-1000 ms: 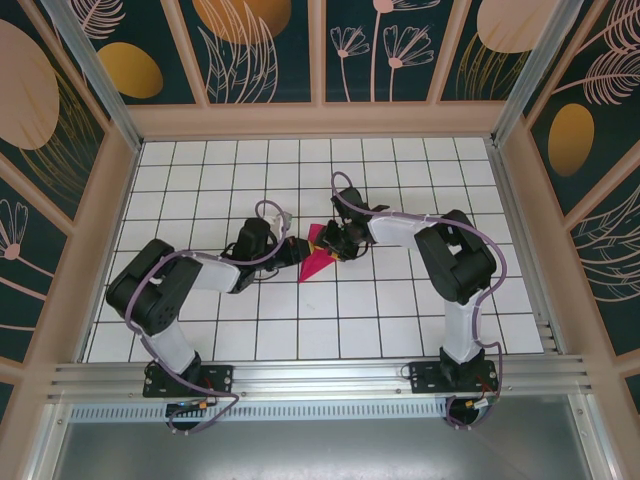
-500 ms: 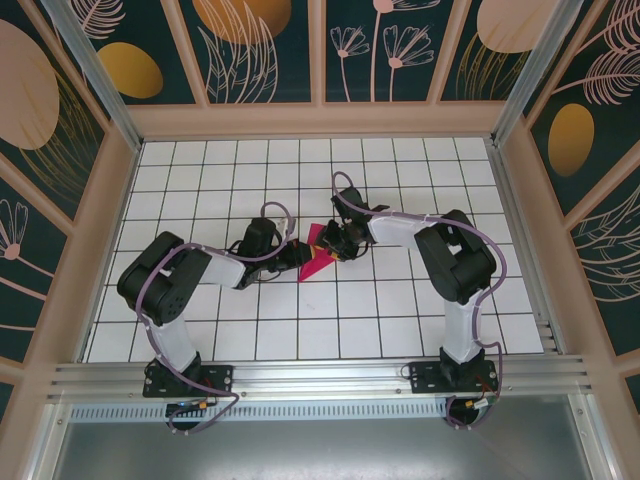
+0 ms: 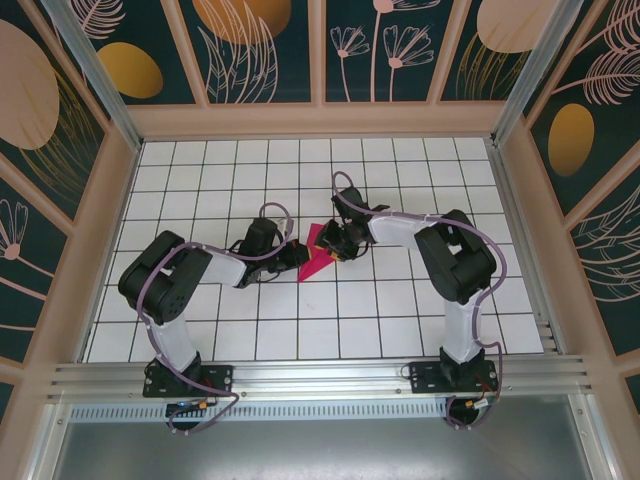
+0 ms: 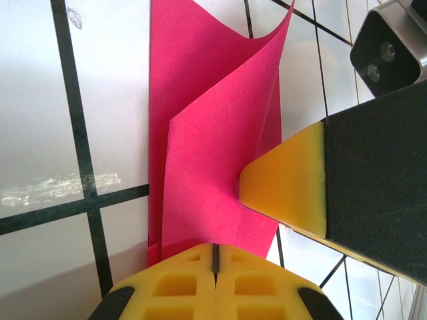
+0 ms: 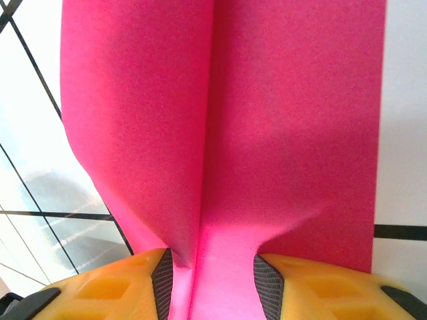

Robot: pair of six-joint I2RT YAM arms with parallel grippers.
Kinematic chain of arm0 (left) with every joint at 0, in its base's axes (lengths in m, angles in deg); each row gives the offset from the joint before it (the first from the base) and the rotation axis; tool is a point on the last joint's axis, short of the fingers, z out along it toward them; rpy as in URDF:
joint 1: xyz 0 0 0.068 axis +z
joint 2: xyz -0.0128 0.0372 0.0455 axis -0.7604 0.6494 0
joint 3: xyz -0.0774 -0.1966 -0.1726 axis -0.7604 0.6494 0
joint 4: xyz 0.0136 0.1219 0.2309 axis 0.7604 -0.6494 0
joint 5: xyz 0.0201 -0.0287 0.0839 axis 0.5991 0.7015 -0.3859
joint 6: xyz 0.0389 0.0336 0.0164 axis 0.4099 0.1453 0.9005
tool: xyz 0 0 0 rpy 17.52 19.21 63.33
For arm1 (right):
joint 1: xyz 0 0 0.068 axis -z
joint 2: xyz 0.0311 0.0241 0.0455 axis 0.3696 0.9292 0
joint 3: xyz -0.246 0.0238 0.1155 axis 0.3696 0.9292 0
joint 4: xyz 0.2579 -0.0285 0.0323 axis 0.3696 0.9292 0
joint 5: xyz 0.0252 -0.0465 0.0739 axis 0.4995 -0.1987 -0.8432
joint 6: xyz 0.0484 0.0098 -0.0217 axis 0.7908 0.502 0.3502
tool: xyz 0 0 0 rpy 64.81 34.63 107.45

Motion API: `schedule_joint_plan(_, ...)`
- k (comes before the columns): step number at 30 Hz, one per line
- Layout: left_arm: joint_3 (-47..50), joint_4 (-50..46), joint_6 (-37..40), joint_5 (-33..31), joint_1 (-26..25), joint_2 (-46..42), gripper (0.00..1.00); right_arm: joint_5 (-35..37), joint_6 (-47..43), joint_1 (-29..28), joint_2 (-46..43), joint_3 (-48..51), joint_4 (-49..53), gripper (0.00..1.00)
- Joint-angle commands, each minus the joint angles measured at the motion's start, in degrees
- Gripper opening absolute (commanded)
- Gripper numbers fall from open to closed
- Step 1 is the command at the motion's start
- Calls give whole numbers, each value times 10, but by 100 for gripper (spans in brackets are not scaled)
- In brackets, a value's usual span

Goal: Fold a paper plane with a square sheet of paper (pick it up from the middle)
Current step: Fourth fold the wing at the center of the table.

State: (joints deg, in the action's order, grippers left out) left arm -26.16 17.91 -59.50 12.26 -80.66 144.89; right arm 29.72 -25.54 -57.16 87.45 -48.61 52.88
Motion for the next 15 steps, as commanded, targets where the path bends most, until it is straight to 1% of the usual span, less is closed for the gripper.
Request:
schedule_joint_plan(1,-6,-14,13,-3,3,11,6,87,0,14,87,41,70,44)
schedule_joint_plan(5,-8,-19,15,-4,4,14,6,87,5,17,91,43,75,43)
schedule_joint_plan(9,-9,-23,13,0,3,21,6,84,8,20,94,45,76,37)
schedule_joint_plan(15,-9,-25,13,0,3,22,5,82,7,19,97,44,76,37)
